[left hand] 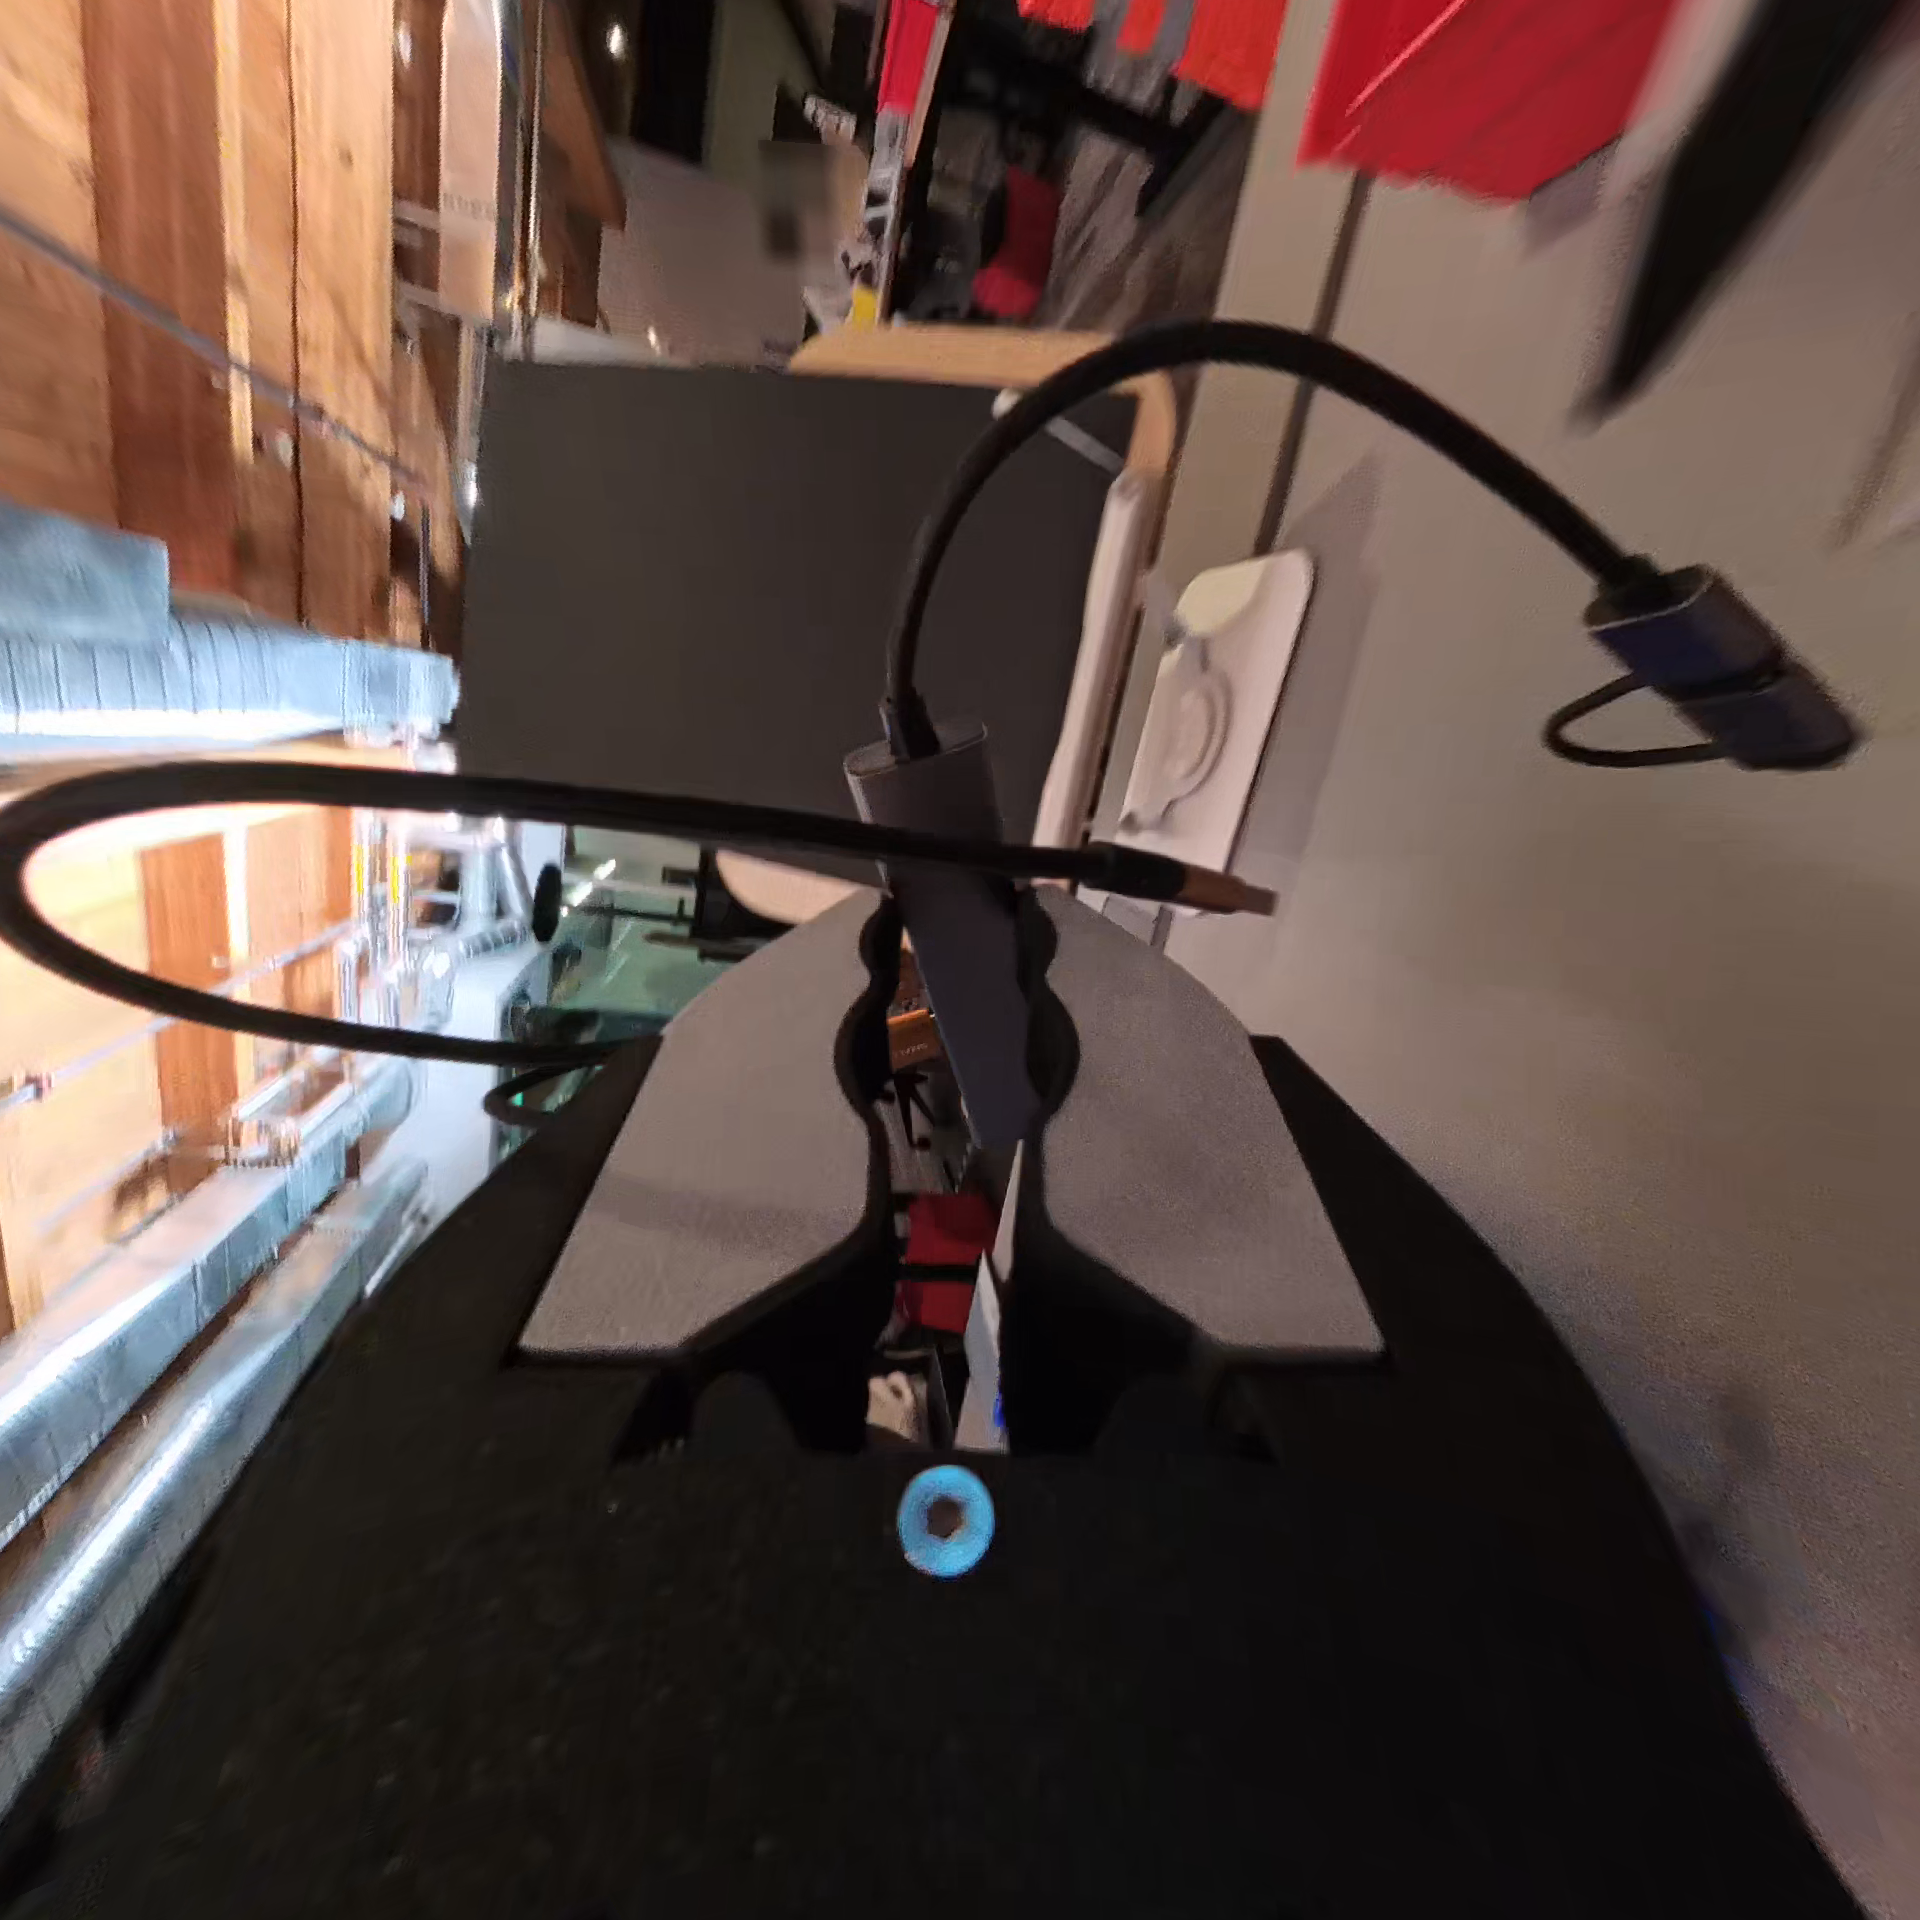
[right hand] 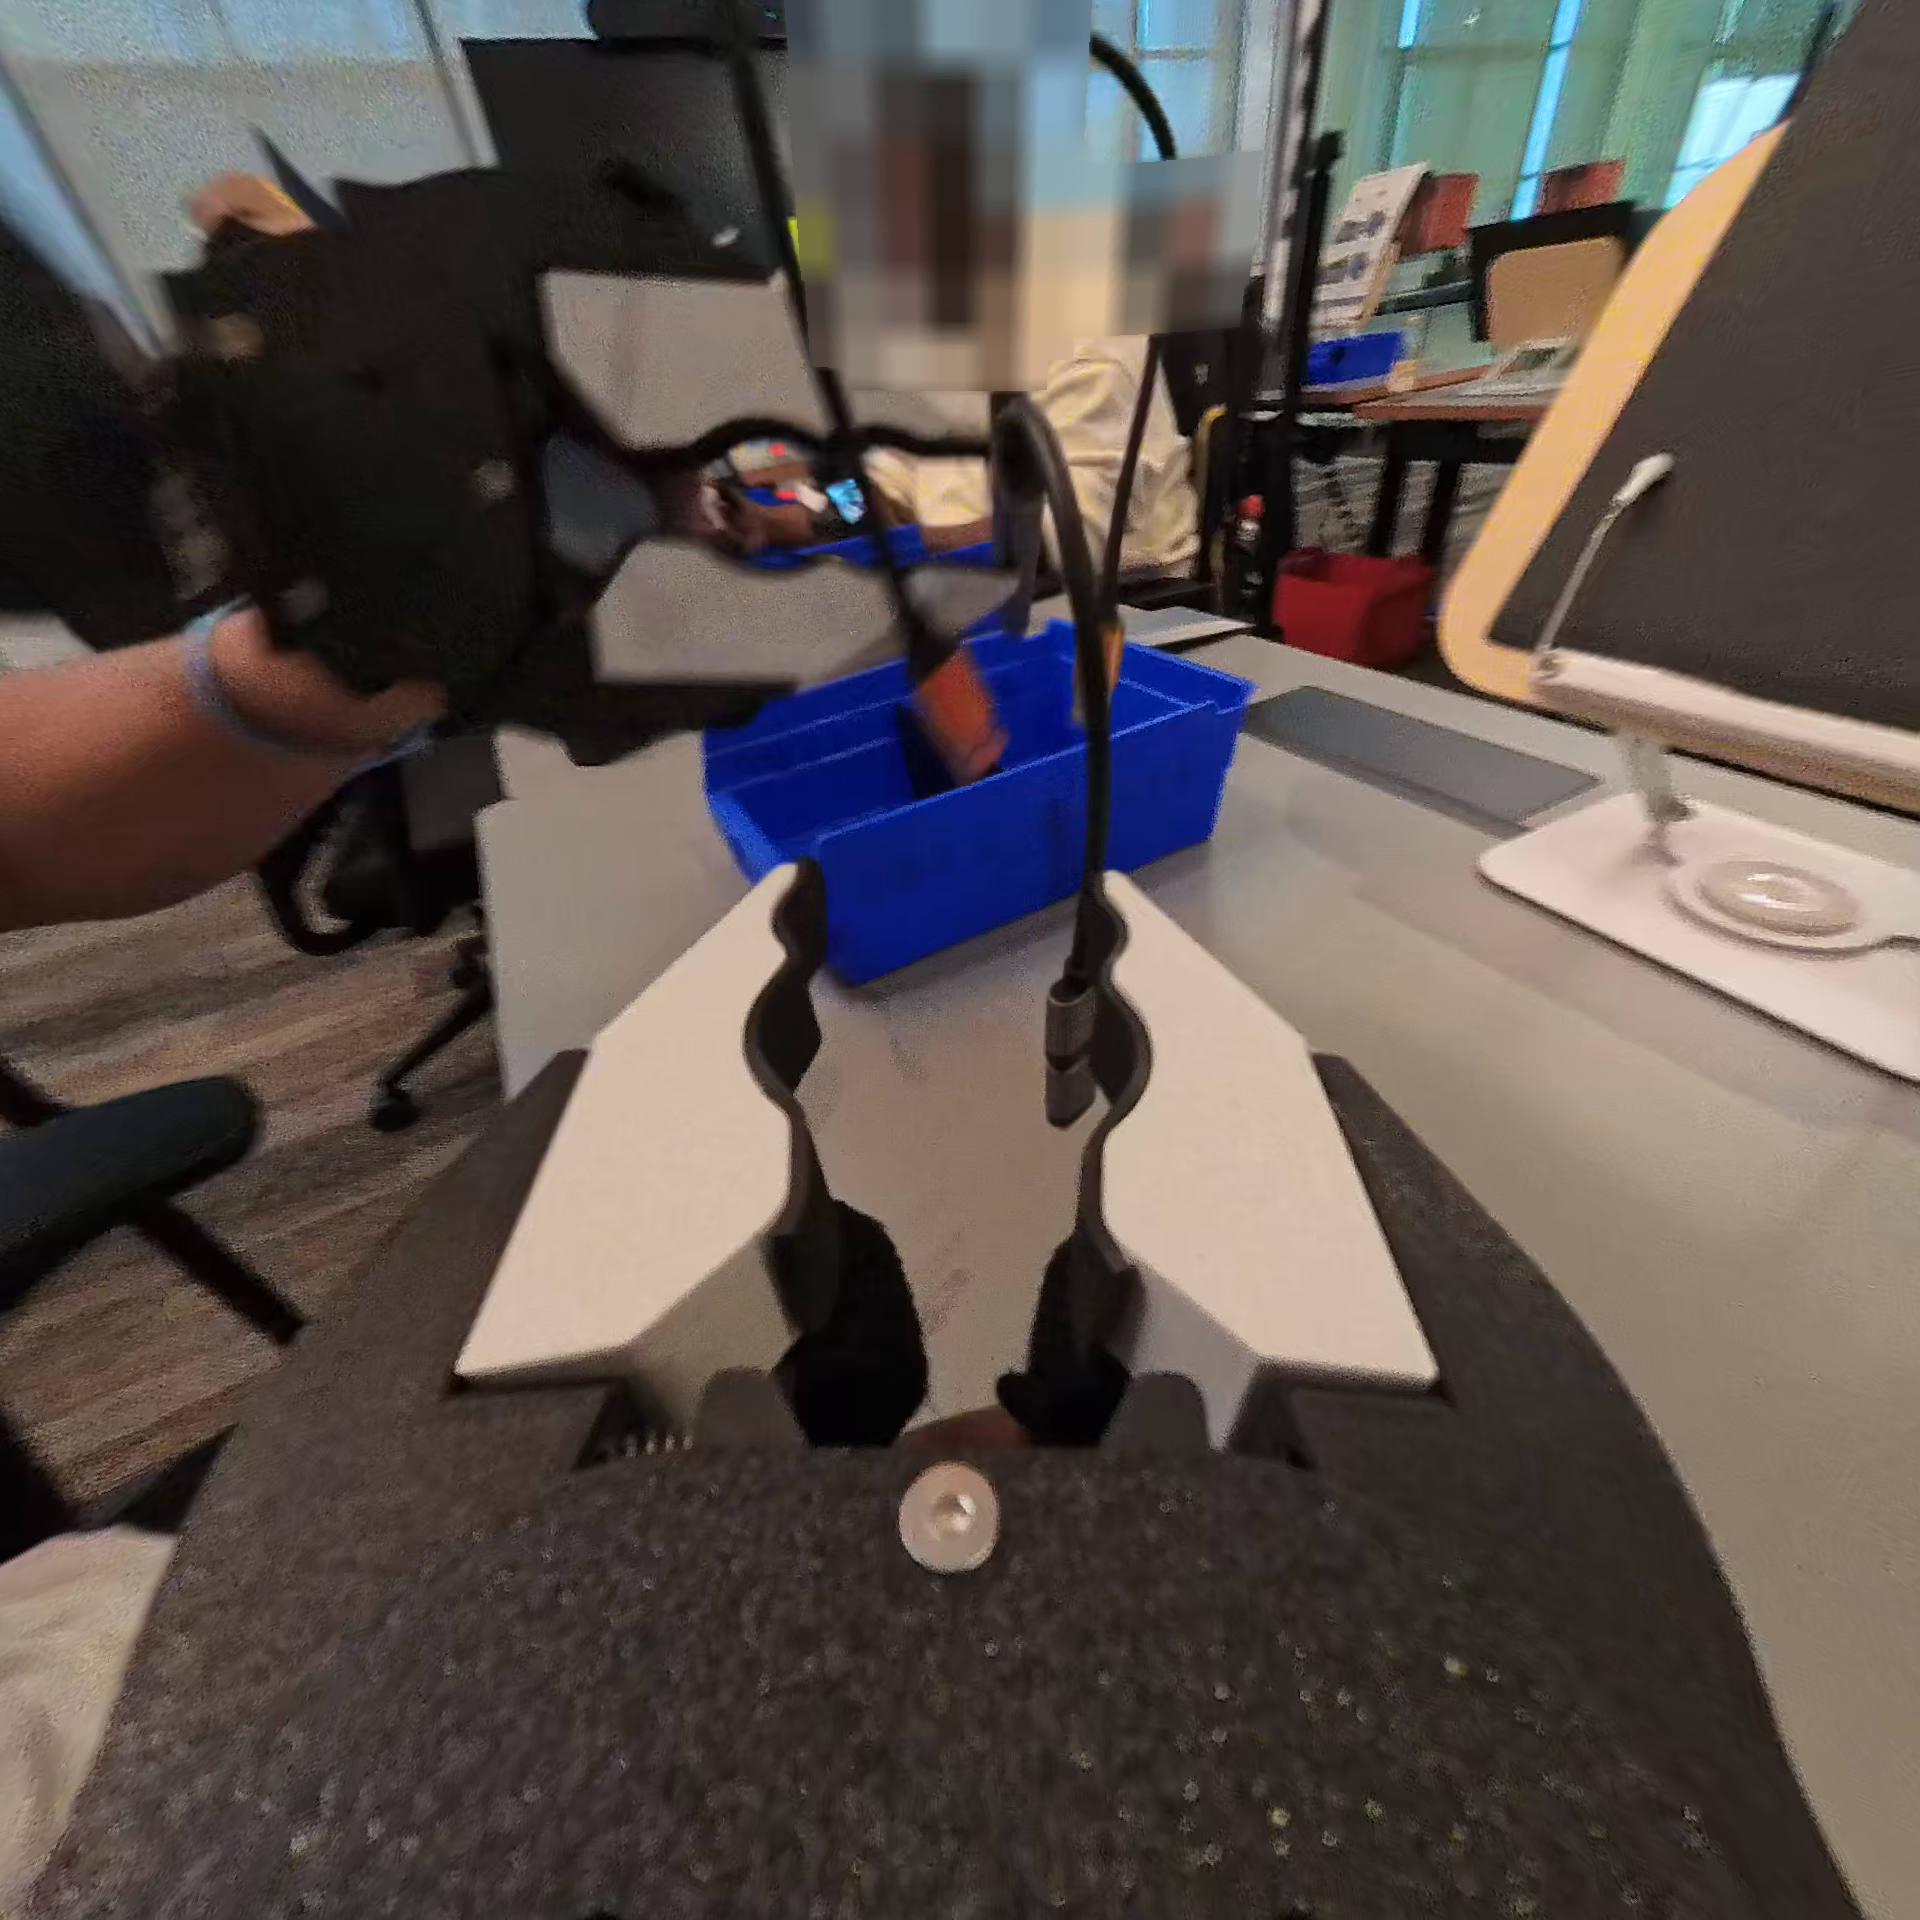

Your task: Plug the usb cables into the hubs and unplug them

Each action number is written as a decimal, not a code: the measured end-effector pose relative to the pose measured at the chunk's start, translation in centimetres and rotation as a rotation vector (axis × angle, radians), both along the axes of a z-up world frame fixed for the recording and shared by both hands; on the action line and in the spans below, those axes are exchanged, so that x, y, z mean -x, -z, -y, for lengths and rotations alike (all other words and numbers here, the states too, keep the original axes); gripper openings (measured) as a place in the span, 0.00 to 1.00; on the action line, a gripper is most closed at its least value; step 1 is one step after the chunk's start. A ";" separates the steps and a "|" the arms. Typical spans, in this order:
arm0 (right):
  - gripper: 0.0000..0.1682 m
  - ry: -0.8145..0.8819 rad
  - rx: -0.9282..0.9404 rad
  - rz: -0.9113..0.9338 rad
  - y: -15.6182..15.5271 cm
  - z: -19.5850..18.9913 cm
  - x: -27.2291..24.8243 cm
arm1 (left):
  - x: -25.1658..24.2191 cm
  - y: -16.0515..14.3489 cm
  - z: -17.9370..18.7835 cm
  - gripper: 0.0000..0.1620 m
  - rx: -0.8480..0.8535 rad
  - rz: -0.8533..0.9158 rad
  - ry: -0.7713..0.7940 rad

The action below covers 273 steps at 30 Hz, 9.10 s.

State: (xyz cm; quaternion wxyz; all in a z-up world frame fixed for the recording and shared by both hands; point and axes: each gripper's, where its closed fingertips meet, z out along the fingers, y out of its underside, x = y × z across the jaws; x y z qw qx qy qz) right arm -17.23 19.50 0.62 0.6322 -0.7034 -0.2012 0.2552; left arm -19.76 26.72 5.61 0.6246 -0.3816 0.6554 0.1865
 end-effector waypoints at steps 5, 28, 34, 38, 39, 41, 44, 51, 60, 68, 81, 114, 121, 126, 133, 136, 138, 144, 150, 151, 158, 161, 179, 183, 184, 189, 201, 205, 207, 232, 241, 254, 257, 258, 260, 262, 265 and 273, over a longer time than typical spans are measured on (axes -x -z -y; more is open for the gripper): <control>0.27 0.100 -0.112 0.015 -1.6 -0.6 -1.5 | -3.0 0.8 4.8 0.13 -0.071 -0.019 0.087; 0.23 -0.020 0.109 0.459 8.1 1.6 -6.8 | 0.3 11.9 5.9 0.00 0.080 -0.183 0.117; 0.23 -0.042 0.132 0.415 9.6 1.3 -6.6 | 4.1 20.4 7.7 0.18 0.823 -0.101 0.103; 0.25 -0.152 0.243 0.425 13.4 1.9 -4.8 | 4.5 22.7 6.9 0.19 0.951 -0.044 0.144; 0.27 -0.187 0.285 0.443 14.5 2.0 -4.1 | 4.4 22.9 6.6 0.22 0.983 -0.040 0.142; 0.30 -0.213 0.347 0.491 16.7 1.3 -3.2 | 3.9 22.5 6.1 0.23 1.019 -0.013 0.153; 0.28 -0.251 0.416 0.593 19.6 0.6 -3.0 | 3.4 21.9 5.7 0.23 1.060 0.009 0.154; 0.13 -0.287 0.394 0.595 20.1 -0.2 -2.6 | 5.0 19.9 3.9 0.22 1.041 0.037 0.129; 0.12 -0.394 0.340 0.253 14.2 2.3 -2.5 | 3.7 17.7 4.4 0.28 1.020 0.011 0.257; 0.13 -0.628 0.371 -0.010 10.7 5.3 -0.6 | 0.5 15.5 9.4 0.23 0.521 -0.185 0.543; 0.16 -0.592 0.277 -0.053 7.9 4.0 -1.1 | -2.0 13.2 11.7 0.06 0.547 -0.046 0.712; 0.08 0.284 0.012 0.182 8.6 -5.5 -4.1 | -8.3 14.9 -1.2 0.06 0.145 0.346 0.228; 0.06 0.262 0.003 0.174 8.5 -5.0 -4.2 | -8.4 14.7 -0.8 0.06 0.130 0.338 0.259; 0.06 0.259 -0.023 0.176 8.1 -4.6 -4.1 | -8.2 14.3 -0.5 0.06 0.151 0.358 0.291; 0.06 0.261 -0.027 0.157 7.8 -4.5 -4.1 | -8.3 14.1 -0.4 0.06 0.198 0.383 0.301; 0.05 0.258 -0.019 0.152 7.9 -4.4 -4.2 | -8.2 14.0 -0.4 0.06 0.179 0.383 0.303; 0.05 0.256 -0.010 0.141 7.9 -4.3 -4.3 | -8.2 14.0 -0.4 0.06 0.181 0.385 0.306; 0.06 0.232 0.158 0.020 9.9 -4.9 -4.7 | -8.6 15.8 -0.9 0.06 0.150 0.307 0.264; 0.08 0.222 0.292 -0.149 10.6 -5.4 -4.8 | -8.8 16.6 -1.8 0.06 0.100 0.254 0.217; 0.10 0.216 0.313 -0.181 10.6 -5.5 -4.7 | -8.8 16.6 -1.9 0.06 0.085 0.249 0.212; 0.05 0.203 0.468 -0.446 10.9 -6.0 -4.3 | -8.7 16.0 -1.4 0.06 -0.107 0.204 0.200; 0.04 0.172 0.507 -0.556 10.8 -5.9 -4.3 | -8.6 15.5 -1.3 0.06 -0.232 0.180 0.191; 0.04 0.074 0.116 0.016 6.5 -2.8 -5.3 | -7.5 13.9 4.1 0.24 1.699 0.509 0.757; 0.04 -0.048 0.132 0.047 7.1 -1.8 -3.2 | -6.3 12.1 5.9 0.16 1.837 0.494 0.934; 0.04 -0.065 0.129 0.022 7.0 -1.7 -3.1 | -6.1 12.1 6.2 0.13 1.833 0.480 0.956; 0.05 -0.124 0.223 -0.154 7.8 -1.8 -3.7 | -6.5 12.8 6.0 0.06 1.770 0.456 0.902; 0.03 -0.173 0.195 -0.191 6.5 -0.6 -3.1 | -5.6 11.9 7.2 0.05 1.879 0.424 0.991; 0.03 -0.163 0.190 -0.178 6.7 -0.4 -3.1 | -5.7 11.9 7.3 0.06 1.891 0.424 0.993; 0.03 -0.163 0.192 -0.155 6.8 -0.3 -3.1 | -5.7 12.0 7.4 0.06 1.894 0.414 0.994; 0.03 0.291 -0.066 0.087 -4.9 2.8 -18.1 | -5.4 11.5 5.1 0.06 1.718 0.526 0.958; 0.03 0.944 0.435 0.978 2.3 1.9 -38.0 | -6.2 13.2 5.8 0.06 1.685 0.459 0.885; 0.19 0.647 1.236 1.062 17.4 6.2 -38.2 | -6.3 13.6 4.3 0.06 1.691 0.479 0.831; 0.20 0.760 1.024 0.946 13.2 4.3 -36.6 | -6.2 13.2 3.9 0.06 1.722 0.509 0.840; 0.19 0.718 0.878 0.850 11.5 2.7 -33.7 | -6.1 13.1 3.8 0.06 1.729 0.516 0.845; 0.19 0.439 0.583 0.548 7.9 -0.1 -23.6 | -6.0 12.9 3.8 0.06 1.746 0.526 0.856; 0.18 0.028 0.407 0.246 4.6 1.0 -12.2 | -6.0 12.7 3.8 0.06 1.760 0.535 0.865; 0.15 -0.232 0.383 -0.034 4.6 2.3 -3.6 | -5.9 12.3 4.0 0.06 1.785 0.552 0.894; 0.17 -0.096 0.183 -0.370 4.1 -2.5 -3.3 | -5.3 11.2 6.3 0.05 1.907 0.513 1.022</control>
